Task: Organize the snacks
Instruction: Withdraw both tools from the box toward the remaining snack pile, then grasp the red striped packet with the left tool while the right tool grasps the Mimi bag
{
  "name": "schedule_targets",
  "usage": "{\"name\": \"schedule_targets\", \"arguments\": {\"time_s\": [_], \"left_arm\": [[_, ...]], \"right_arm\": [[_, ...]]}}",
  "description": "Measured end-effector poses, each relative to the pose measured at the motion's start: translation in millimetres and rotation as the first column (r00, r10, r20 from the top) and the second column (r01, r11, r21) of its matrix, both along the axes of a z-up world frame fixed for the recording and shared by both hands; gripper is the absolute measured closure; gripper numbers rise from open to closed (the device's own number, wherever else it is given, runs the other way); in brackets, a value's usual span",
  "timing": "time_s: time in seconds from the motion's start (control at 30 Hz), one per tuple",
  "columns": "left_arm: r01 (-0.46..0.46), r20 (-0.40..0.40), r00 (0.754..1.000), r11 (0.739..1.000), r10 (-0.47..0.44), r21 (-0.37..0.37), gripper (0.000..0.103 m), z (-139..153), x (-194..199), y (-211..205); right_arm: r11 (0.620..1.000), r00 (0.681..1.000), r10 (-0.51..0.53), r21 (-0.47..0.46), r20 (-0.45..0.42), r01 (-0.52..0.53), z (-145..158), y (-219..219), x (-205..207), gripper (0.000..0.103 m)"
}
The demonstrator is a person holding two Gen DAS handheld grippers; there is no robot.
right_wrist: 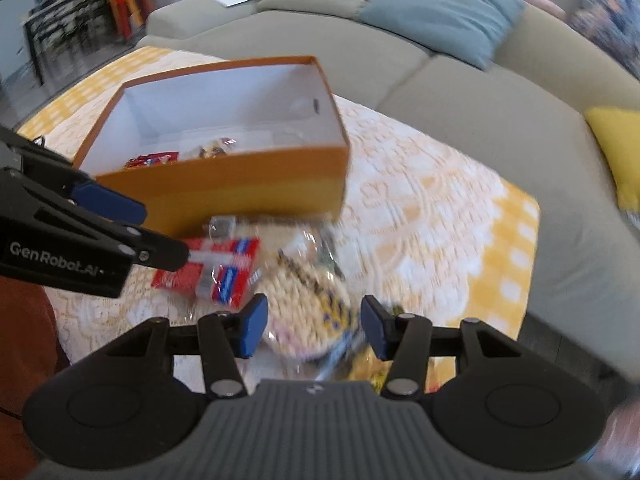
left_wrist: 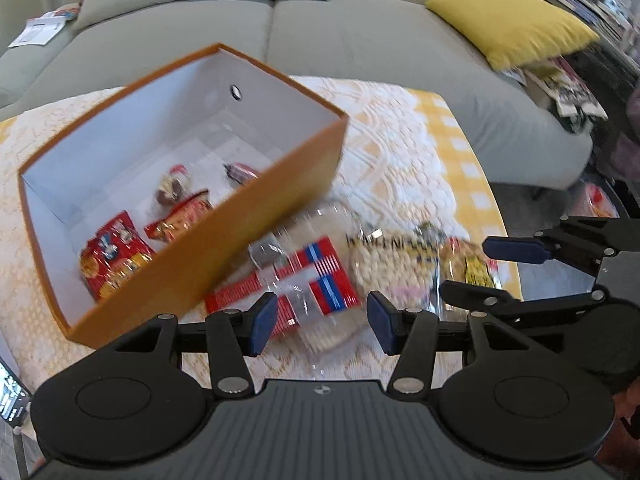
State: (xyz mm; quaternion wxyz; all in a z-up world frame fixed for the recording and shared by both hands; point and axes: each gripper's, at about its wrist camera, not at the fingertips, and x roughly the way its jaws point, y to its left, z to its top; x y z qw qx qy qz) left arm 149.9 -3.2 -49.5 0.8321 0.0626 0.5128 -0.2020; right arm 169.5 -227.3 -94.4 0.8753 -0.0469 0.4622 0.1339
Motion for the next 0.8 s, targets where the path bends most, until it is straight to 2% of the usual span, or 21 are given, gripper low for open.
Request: {"name": "schedule_targets", "arguments": {"time_s": [0.2, 0.3, 0.37, 0.43, 0.6, 0.8], "left_arm": [[0.04, 0.017, 0.999, 0.999, -0.041, 0.027, 0.042, -18.0, -16.6, -4.6], [0.081, 0.043, 0.996, 0.995, -0.084, 0.059, 0.042, -23.8, -19.9, -8.6], [0.12, 0.05, 0.991, 0.989, -0.125, 0.091, 0.042, -27.8, -19.2, -10.7], [0.161, 0.054, 0.984, 0.978, -0.17, 0.133, 0.042, -32.2, -16.0, -12.5], [0.241, 0.028, 0.967, 0.949, -0.252, 0.203, 0.042, -45.8, -3.3, -13.6], [0.346, -0.012, 0.932, 0.877, -0.362, 0.333, 0.042, -64.6, 3.3, -16.2]], "right_arm": [[0.993, 0.995, -0.088, 0.074, -0.053, 0.092, -28.1, -16.0, -20.9, 0.052], [0.992, 0.994, -0.082, 0.091, -0.067, 0.088, -37.1, -14.4, -22.6, 0.052], [0.996, 0.997, -0.043, 0.08, -0.062, 0.048, -39.6, -9.1, -21.2, 0.051], [0.999, 0.999, 0.013, 0.049, -0.045, -0.011, -40.2, -1.9, -15.6, 0.044], [0.987, 0.989, 0.15, -0.055, -0.019, -0.151, -41.4, 15.0, 2.4, 0.043], [0.933, 0.949, 0.312, -0.172, -0.048, -0.316, -49.9, 31.2, 17.3, 0.04]]}}
